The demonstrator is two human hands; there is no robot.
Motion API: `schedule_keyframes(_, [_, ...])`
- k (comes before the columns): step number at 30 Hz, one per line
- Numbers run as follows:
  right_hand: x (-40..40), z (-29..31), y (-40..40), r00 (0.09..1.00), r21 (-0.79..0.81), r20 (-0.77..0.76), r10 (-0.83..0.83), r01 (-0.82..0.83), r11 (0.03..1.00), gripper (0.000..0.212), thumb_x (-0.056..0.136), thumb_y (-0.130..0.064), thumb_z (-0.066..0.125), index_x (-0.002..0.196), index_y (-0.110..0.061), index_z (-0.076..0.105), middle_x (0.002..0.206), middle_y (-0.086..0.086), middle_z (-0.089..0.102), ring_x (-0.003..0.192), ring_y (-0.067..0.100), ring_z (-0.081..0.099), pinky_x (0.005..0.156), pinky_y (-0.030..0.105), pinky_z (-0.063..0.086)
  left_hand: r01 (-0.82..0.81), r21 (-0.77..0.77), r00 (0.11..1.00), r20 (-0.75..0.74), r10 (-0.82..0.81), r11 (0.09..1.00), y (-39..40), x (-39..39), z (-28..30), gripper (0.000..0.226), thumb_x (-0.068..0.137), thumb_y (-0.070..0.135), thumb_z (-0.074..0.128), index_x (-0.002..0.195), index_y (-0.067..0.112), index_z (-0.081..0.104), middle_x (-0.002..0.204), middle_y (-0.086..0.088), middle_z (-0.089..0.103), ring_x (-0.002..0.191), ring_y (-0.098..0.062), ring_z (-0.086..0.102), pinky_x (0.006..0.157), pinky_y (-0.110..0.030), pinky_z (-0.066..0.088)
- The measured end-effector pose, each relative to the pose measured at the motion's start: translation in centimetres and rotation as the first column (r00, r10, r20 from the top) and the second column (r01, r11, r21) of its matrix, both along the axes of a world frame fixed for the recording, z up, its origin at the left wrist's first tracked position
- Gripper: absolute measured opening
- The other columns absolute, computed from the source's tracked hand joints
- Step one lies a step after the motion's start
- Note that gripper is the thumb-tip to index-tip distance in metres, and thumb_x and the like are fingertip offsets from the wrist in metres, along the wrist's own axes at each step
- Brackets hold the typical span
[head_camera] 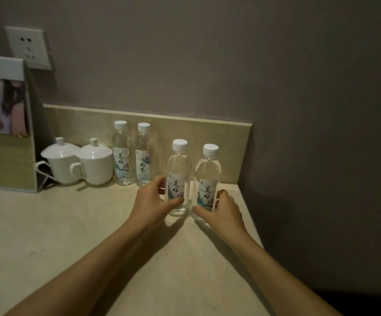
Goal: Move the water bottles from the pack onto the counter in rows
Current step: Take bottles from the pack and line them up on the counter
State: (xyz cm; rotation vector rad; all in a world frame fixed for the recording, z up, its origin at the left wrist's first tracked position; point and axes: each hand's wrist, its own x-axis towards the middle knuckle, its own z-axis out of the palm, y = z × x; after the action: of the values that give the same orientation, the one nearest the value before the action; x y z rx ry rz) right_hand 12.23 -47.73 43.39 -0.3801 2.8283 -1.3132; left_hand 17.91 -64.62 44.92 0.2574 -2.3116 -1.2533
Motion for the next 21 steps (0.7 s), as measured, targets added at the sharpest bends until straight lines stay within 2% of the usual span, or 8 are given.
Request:
schedule_keyframes(6, [-0.2, -0.2, -1.3, 0.999, -0.034, -0.035, -0.005, 0.004, 0.999, 0.048, 0.074, -0.051, 0.074, 0.105, -0.028, 0.045, 0.112, -0.003, 0.056, 0.100, 0.018, 0.060, 0.083, 0.043, 0.057, -0.089, 0.035, 0.996, -0.014, 0.090, 0.995, 0.4, 0.3, 0.0, 0.060, 0.067, 0.018, 0.089, 0.116, 0.013, 0.054, 0.109, 0.000, 0.066, 0.101, -0.015, 0.063, 0.088, -0.034, 0.056])
schedule_keyframes(10, [-0.3, 0.1, -2.4, 0.999, -0.037, -0.041, -0.024, 0.022, 0.999, 0.047, 0.075, -0.050, 0.074, 0.106, -0.027, 0.047, 0.113, -0.001, 0.057, 0.104, 0.022, 0.060, 0.084, 0.046, 0.055, -0.114, 0.067, 0.993, -0.008, 0.115, 0.991, 0.1, 0.3, 0.3, 0.057, 0.070, 0.012, 0.086, 0.116, 0.013, 0.054, 0.110, -0.001, 0.065, 0.102, -0.016, 0.062, 0.081, -0.023, 0.050])
schedule_keyframes(12, [-0.6, 0.3, -3.0, 0.999, -0.030, -0.037, -0.019, 0.018, 0.999, 0.049, 0.075, -0.048, 0.074, 0.110, -0.022, 0.051, 0.114, 0.000, 0.059, 0.105, 0.023, 0.061, 0.086, 0.046, 0.055, -0.129, 0.068, 0.991, -0.014, 0.130, 0.989, 0.0, 0.1, 0.4, 0.056, 0.071, 0.011, 0.086, 0.115, 0.013, 0.053, 0.110, -0.001, 0.064, 0.102, -0.017, 0.061, 0.082, -0.025, 0.049])
schedule_keyframes(17, [-1.3, 0.6, -4.8, 0.999, -0.039, -0.036, -0.025, 0.023, 0.999, 0.051, 0.077, -0.044, 0.075, 0.115, -0.018, 0.053, 0.118, 0.003, 0.061, 0.106, 0.024, 0.061, 0.088, 0.046, 0.054, -0.196, 0.046, 0.979, -0.051, 0.198, 0.980, -1.0, -0.9, -0.3, 0.054, 0.072, 0.017, 0.086, 0.115, 0.014, 0.053, 0.113, -0.004, 0.065, 0.103, -0.019, 0.062, 0.089, -0.034, 0.054])
schedule_keyframes(21, [-1.8, 0.9, -6.4, 0.998, -0.069, 0.004, -0.063, 0.063, 0.996, 0.053, 0.080, -0.039, 0.075, 0.116, -0.018, 0.044, 0.125, 0.005, 0.059, 0.111, 0.027, 0.061, 0.089, 0.048, 0.054, -0.223, -0.013, 0.971, -0.088, 0.221, 0.975, -2.4, -2.2, -0.7, 0.051, 0.072, 0.024, 0.085, 0.113, 0.016, 0.055, 0.111, -0.002, 0.063, 0.099, -0.016, 0.061, 0.084, -0.031, 0.054])
